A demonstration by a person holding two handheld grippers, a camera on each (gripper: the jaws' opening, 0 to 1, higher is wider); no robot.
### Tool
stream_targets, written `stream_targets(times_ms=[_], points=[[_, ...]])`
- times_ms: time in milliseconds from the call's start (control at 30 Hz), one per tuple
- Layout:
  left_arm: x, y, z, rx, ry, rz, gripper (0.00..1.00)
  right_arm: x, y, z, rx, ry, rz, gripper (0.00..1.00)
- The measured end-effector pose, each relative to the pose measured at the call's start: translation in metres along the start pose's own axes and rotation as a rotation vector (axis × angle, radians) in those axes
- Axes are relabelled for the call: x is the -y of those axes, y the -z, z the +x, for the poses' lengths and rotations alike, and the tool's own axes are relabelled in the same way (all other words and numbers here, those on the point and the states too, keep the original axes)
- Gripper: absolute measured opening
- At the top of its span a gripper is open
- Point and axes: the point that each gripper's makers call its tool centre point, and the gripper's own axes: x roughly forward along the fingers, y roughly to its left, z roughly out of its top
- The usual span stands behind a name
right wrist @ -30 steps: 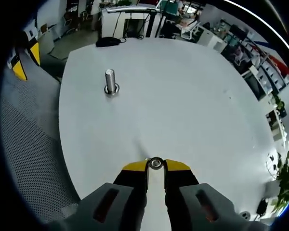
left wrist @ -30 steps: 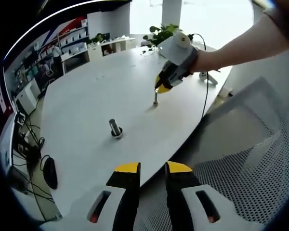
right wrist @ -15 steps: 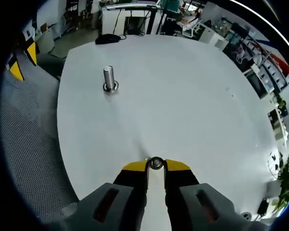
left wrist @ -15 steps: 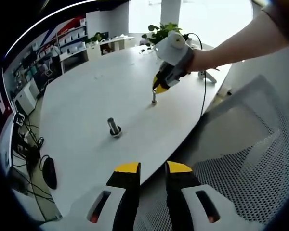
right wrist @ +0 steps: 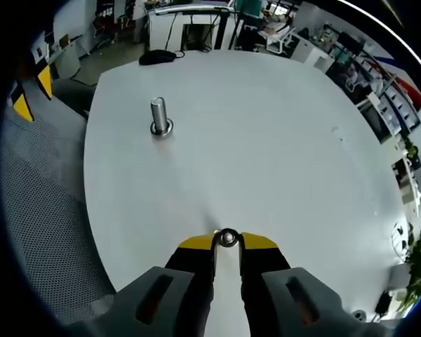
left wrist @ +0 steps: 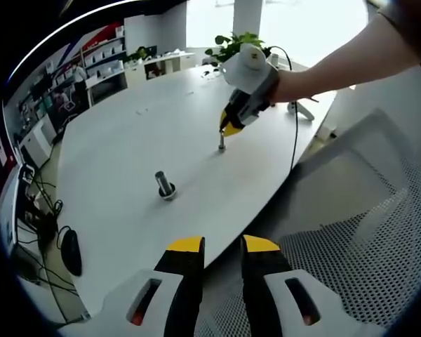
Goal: Place the washer onto the threaded stud by aligning its center hole with the stud, sliding it down to the base, and recovering from edge contact or off-axis alignment until the washer reaches the visible bottom stop.
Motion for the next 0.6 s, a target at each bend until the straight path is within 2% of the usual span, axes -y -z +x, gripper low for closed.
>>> stream_targets(times_ms=[400, 600], points=[[0.000, 0.001, 0.000, -0.005, 0.000, -0.003, 0.18, -0.005, 0.006, 0.013, -0.045, -0.036, -0.008, 0.15], [-0.001, 0.002, 0.000, -0.009, -0.002, -0.007, 0.18, -0.008, 0.015, 0.025, -0.079, -0.052, 0.001, 0.15]])
